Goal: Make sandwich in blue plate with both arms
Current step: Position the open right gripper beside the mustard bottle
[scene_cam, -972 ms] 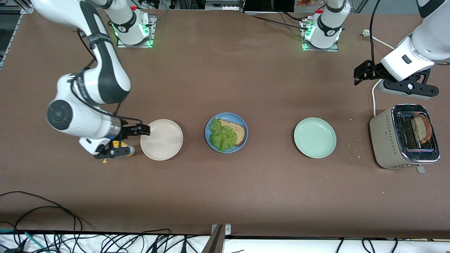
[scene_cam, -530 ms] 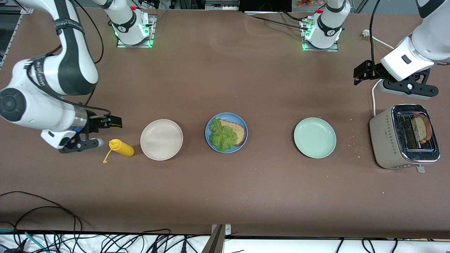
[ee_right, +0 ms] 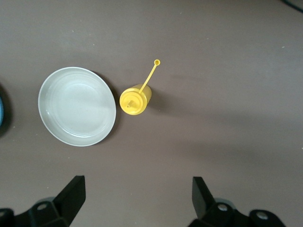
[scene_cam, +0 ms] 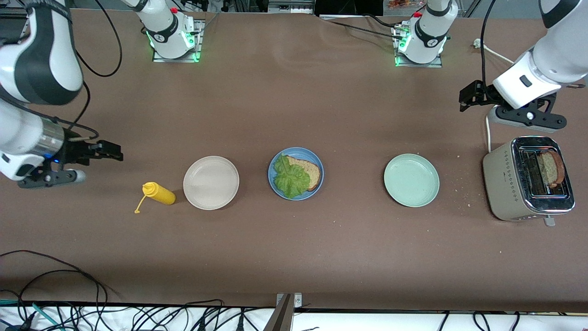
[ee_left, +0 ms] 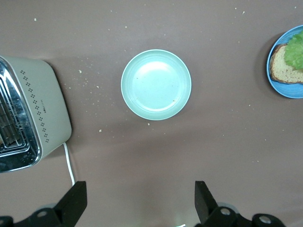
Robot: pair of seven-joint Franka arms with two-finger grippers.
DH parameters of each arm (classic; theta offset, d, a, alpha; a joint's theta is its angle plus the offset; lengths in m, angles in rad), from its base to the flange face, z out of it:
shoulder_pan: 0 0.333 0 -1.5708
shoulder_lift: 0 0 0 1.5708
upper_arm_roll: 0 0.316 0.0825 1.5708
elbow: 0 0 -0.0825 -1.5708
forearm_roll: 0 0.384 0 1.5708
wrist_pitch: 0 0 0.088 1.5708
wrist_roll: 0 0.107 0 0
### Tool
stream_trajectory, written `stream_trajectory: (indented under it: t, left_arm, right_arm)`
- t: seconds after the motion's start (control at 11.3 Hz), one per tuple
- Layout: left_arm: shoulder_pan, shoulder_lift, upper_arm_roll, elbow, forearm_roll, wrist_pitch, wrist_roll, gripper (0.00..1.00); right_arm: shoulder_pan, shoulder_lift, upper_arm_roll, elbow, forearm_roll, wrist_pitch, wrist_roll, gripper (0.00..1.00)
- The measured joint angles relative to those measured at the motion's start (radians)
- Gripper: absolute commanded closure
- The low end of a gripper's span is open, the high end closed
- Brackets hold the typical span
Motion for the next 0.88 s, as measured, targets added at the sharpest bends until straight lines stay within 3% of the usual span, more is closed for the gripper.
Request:
stream_trajectory:
  t: [0.44, 0.88]
  left_arm:
    - [0.023, 0.003, 0.01, 0.07, 0.0, -0.057, 0.0, 0.0]
    - [0.023, 0.002, 0.002, 0.092, 0.0, -0.067, -0.001, 0.0]
  right_arm:
    - [0.001, -0.162, -0.004, -0.076, -0.03, -0.009, 0.017, 0.0]
    - [0.001, -0.234, -0.001, -0.147, -0.032, -0.009, -0.067, 0.0]
